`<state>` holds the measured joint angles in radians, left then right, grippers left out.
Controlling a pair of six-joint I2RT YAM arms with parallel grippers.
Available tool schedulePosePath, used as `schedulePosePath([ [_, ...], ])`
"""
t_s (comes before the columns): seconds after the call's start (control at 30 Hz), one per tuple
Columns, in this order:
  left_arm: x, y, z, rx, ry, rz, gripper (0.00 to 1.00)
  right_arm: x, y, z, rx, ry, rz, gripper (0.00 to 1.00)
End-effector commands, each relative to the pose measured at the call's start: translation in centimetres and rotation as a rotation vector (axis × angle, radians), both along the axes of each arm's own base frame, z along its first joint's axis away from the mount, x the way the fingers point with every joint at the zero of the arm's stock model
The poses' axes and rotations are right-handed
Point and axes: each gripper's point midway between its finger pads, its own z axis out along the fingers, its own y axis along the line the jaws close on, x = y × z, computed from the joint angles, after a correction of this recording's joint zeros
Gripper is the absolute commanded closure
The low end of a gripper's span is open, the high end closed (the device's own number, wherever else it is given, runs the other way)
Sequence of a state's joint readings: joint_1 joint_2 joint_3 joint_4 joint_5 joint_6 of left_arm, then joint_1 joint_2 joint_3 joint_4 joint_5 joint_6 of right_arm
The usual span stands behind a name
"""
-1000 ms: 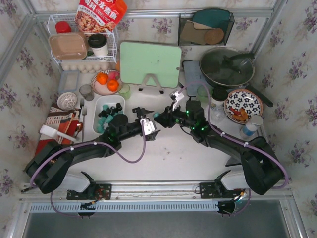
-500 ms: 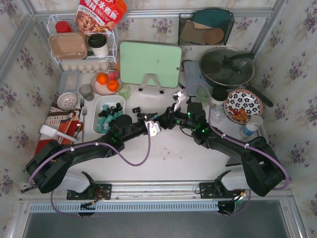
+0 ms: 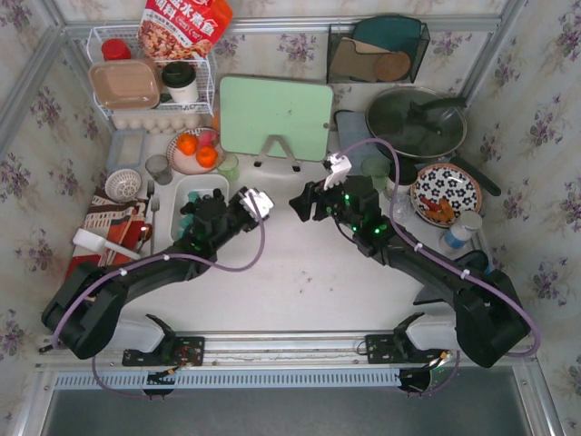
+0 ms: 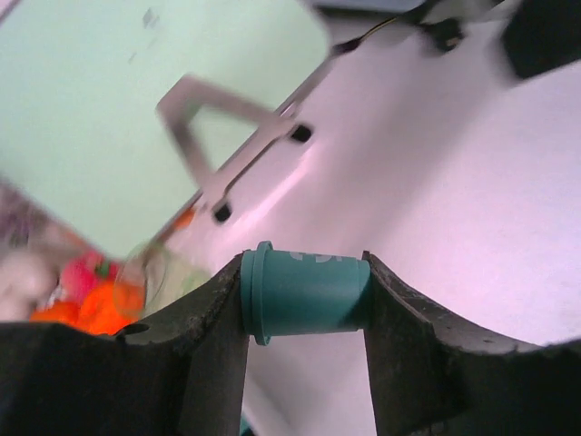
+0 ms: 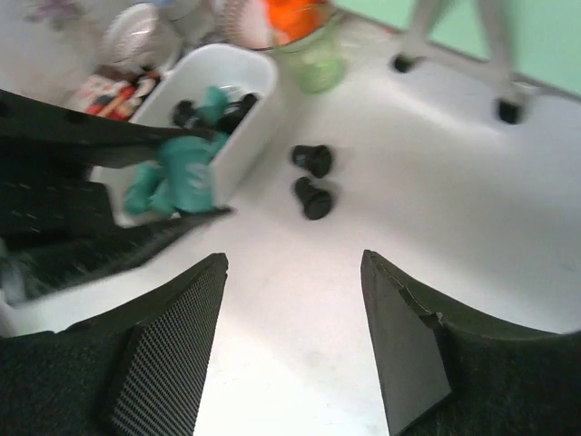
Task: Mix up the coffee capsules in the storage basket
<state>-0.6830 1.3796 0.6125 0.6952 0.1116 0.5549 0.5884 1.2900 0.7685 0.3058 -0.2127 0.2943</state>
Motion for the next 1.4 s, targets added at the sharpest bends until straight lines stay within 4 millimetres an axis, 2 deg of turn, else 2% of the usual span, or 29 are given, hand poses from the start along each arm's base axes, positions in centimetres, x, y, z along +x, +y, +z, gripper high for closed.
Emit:
schedulePosePath([
  [0.0, 3.1, 5.8, -0.3, -0.117, 0.137, 0.309, 0.63, 3.2, -4.0, -1.5, -0.182, -0.028, -0.236, 0.31],
  [0.07, 4.4, 10.1, -0.9, -0.172, 0.228, 0.515, 0.63, 3.7, -3.7, -2.0, -0.218, -0.038, -0.222, 0.32],
  [0.17, 5.4, 15.2, -3.0, -0.250, 0.410, 0.744, 0.63, 3.8, -1.3, -2.9, -0.237, -0.104, -0.075, 0.34],
  [0.23, 5.4, 16.8, -4.6, -0.276, 0.517, 0.825, 0.62, 3.9, 0.6, -3.7, -0.239, -0.155, 0.028, 0.35],
  [0.33, 5.2, 17.9, -6.1, -0.296, 0.603, 0.881, 0.60, 4.5, 3.5, -5.0, -0.274, -0.248, 0.178, 0.36],
  [0.37, 5.2, 18.2, -7.1, -0.295, 0.636, 0.904, 0.58, 4.7, 4.5, -5.7, -0.300, -0.270, 0.224, 0.36],
  [0.43, 5.2, 19.1, -7.8, -0.328, 0.690, 0.950, 0.55, 5.5, 6.1, -7.3, -0.358, -0.286, 0.296, 0.36],
  [0.5, 5.1, 19.8, -8.3, -0.355, 0.737, 0.975, 0.47, 6.3, 7.5, -9.0, -0.411, -0.279, 0.352, 0.36],
  [0.57, 5.2, 20.2, -8.8, -0.392, 0.786, 0.985, 0.38, 7.0, 8.4, -10.8, -0.474, -0.251, 0.386, 0.37],
  [0.6, 5.2, 20.3, -9.0, -0.406, 0.803, 0.988, 0.35, 7.5, 8.7, -12.5, -0.511, -0.228, 0.395, 0.37],
  [0.73, 5.1, 20.6, -9.2, -0.444, 0.829, 1.000, 0.23, 8.9, 9.7, -15.4, -0.612, -0.196, 0.395, 0.37],
  [0.8, 5.1, 20.6, -8.5, -0.461, 0.816, 0.995, 0.19, 9.3, 10.0, -16.6, -0.655, -0.175, 0.394, 0.38],
  [0.9, 4.8, 20.5, -7.5, -0.495, 0.794, 0.986, 0.18, 9.8, 10.2, -18.2, -0.708, -0.150, 0.385, 0.38],
  [0.97, 4.6, 20.2, -5.6, -0.534, 0.750, 0.945, 0.18, 10.0, 10.5, -18.9, -0.726, -0.143, 0.383, 0.38],
  [1.1, 4.4, 18.9, -3.6, -0.538, 0.673, 0.839, 0.18, 10.1, 10.8, -19.9, -0.745, -0.126, 0.391, 0.39],
  [1.2, 4.3, 18.0, -2.7, -0.511, 0.634, 0.791, 0.19, 10.0, 10.9, -20.2, -0.768, -0.126, 0.394, 0.43],
  [1.3, 4.3, 16.8, -2.4, -0.479, 0.622, 0.726, 0.20, 9.5, 10.8, -19.6, -0.774, -0.124, 0.399, 0.51],
  [1.37, 4.2, 15.4, -2.5, -0.461, 0.628, 0.655, 0.20, 9.2, 10.8, -17.8, -0.745, -0.140, 0.390, 0.56],
])
